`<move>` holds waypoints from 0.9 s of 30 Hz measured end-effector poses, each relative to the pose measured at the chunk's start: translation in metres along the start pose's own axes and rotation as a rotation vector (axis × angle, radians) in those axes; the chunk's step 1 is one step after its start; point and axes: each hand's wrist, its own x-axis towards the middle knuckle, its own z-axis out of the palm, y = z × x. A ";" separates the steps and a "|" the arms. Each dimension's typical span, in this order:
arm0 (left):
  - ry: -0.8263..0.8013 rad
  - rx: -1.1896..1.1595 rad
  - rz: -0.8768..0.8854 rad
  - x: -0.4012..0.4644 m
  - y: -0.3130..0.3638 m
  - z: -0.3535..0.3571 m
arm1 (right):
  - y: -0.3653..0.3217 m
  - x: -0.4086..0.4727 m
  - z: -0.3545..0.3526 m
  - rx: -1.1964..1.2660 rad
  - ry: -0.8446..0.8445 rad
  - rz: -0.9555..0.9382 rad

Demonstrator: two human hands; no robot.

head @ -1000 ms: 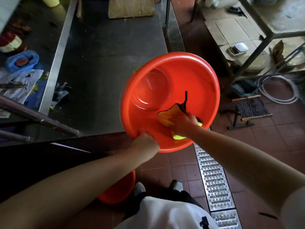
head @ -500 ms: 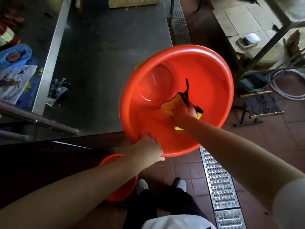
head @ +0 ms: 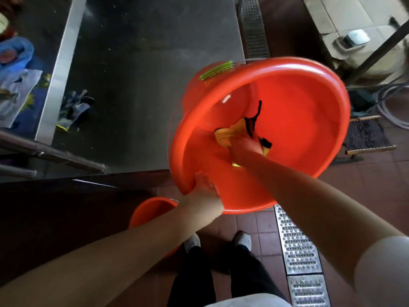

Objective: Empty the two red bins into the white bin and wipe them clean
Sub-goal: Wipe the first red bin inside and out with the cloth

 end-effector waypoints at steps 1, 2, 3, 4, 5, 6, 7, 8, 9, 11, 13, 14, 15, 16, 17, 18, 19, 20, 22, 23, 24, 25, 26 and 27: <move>-0.010 -0.013 -0.041 -0.003 -0.002 -0.005 | -0.010 -0.004 0.002 -0.007 -0.036 -0.027; 0.033 -0.027 -0.034 -0.002 0.000 -0.005 | -0.017 -0.010 0.006 -0.010 -0.093 -0.023; 0.057 0.010 -0.016 -0.004 -0.001 -0.008 | -0.021 -0.018 0.007 0.002 -0.129 -0.057; 0.103 0.034 0.005 -0.004 -0.001 -0.009 | -0.023 -0.027 0.009 0.012 -0.137 -0.084; 0.120 0.027 0.015 -0.006 -0.004 -0.013 | -0.024 -0.037 0.006 0.020 -0.127 -0.102; 0.150 -0.012 0.027 -0.008 -0.005 -0.015 | -0.023 -0.048 0.002 0.044 -0.102 -0.115; 0.190 -0.074 0.033 -0.010 -0.007 -0.021 | -0.023 -0.060 -0.004 0.055 -0.079 -0.137; 0.230 -0.112 0.034 -0.011 -0.007 -0.024 | -0.024 -0.074 -0.008 0.037 -0.098 -0.147; 0.210 -0.127 0.034 -0.013 -0.009 -0.028 | -0.024 -0.089 -0.009 0.011 -0.120 -0.154; 0.128 -0.125 0.078 -0.010 -0.006 -0.032 | -0.021 -0.122 -0.010 -0.047 -0.141 -0.155; 0.112 -0.154 0.081 -0.004 0.000 -0.027 | -0.015 -0.154 -0.011 -0.054 -0.117 -0.137; 0.092 -0.165 0.065 -0.004 0.000 -0.027 | -0.013 -0.167 -0.014 -0.034 -0.108 -0.124; 0.089 -0.167 0.060 -0.005 -0.002 -0.028 | -0.012 -0.177 -0.018 -0.019 -0.095 -0.114; 0.081 -0.170 0.056 -0.006 -0.003 -0.029 | -0.012 -0.182 -0.023 -0.032 -0.071 -0.112; 0.089 -0.175 0.050 -0.007 -0.006 -0.031 | -0.012 -0.183 -0.026 -0.064 -0.043 -0.121; 0.087 -0.179 0.053 -0.007 -0.008 -0.033 | -0.012 -0.180 -0.029 -0.094 -0.031 -0.129; 0.085 -0.187 0.061 -0.007 -0.010 -0.035 | -0.014 -0.175 -0.031 -0.117 -0.042 -0.129; 0.091 -0.200 0.080 -0.007 -0.013 -0.035 | -0.016 -0.168 -0.032 -0.130 -0.062 -0.122; 0.093 -0.207 0.112 -0.010 -0.018 -0.037 | -0.021 -0.148 -0.031 -0.138 -0.106 -0.098; 0.104 -0.192 0.100 -0.012 -0.022 -0.038 | -0.024 -0.136 -0.030 -0.128 -0.140 -0.083; 0.142 -0.170 0.099 -0.014 -0.024 -0.038 | -0.026 -0.122 -0.030 -0.117 -0.173 -0.074; 0.139 -0.169 0.122 -0.015 -0.023 -0.035 | -0.027 -0.107 -0.028 -0.117 -0.198 -0.071; 0.130 -0.207 0.162 -0.014 -0.021 -0.031 | -0.028 -0.093 -0.026 -0.129 -0.214 -0.073; 0.119 -0.244 0.193 -0.012 -0.019 -0.029 | -0.029 -0.079 -0.024 -0.143 -0.225 -0.075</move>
